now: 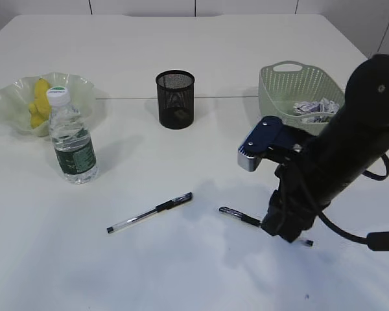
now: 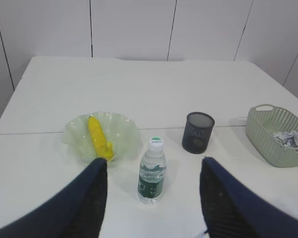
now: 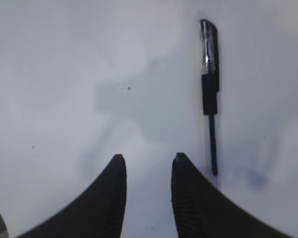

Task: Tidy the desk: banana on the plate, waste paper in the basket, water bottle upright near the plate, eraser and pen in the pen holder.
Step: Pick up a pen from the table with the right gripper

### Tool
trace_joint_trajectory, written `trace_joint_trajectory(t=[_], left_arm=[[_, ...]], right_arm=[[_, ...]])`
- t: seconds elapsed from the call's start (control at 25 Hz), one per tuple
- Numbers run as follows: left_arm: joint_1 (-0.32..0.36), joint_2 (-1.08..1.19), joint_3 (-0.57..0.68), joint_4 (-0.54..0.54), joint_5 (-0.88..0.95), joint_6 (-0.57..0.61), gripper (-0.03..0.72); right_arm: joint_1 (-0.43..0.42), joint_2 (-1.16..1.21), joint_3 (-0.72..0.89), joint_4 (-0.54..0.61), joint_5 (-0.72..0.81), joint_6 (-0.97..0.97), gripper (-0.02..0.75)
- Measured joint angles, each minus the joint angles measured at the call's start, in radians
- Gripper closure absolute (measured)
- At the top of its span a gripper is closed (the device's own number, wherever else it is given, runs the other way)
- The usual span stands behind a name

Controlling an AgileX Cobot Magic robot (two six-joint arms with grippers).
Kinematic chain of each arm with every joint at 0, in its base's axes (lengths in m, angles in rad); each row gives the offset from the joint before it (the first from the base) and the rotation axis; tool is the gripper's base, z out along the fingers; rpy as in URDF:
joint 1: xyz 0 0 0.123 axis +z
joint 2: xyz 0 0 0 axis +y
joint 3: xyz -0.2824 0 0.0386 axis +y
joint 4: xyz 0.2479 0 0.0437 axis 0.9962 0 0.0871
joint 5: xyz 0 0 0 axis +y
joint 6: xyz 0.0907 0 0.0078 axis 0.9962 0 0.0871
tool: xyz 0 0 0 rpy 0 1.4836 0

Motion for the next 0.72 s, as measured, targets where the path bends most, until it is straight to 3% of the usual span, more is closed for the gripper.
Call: trace_joint_trajectory(t=[0.72], left_arm=[[0.000, 0.000, 0.000, 0.017, 0.112, -0.001, 0.277]], right_arm=[[0.000, 0.168, -0.163, 0.034, -0.076, -0.157, 0.496]])
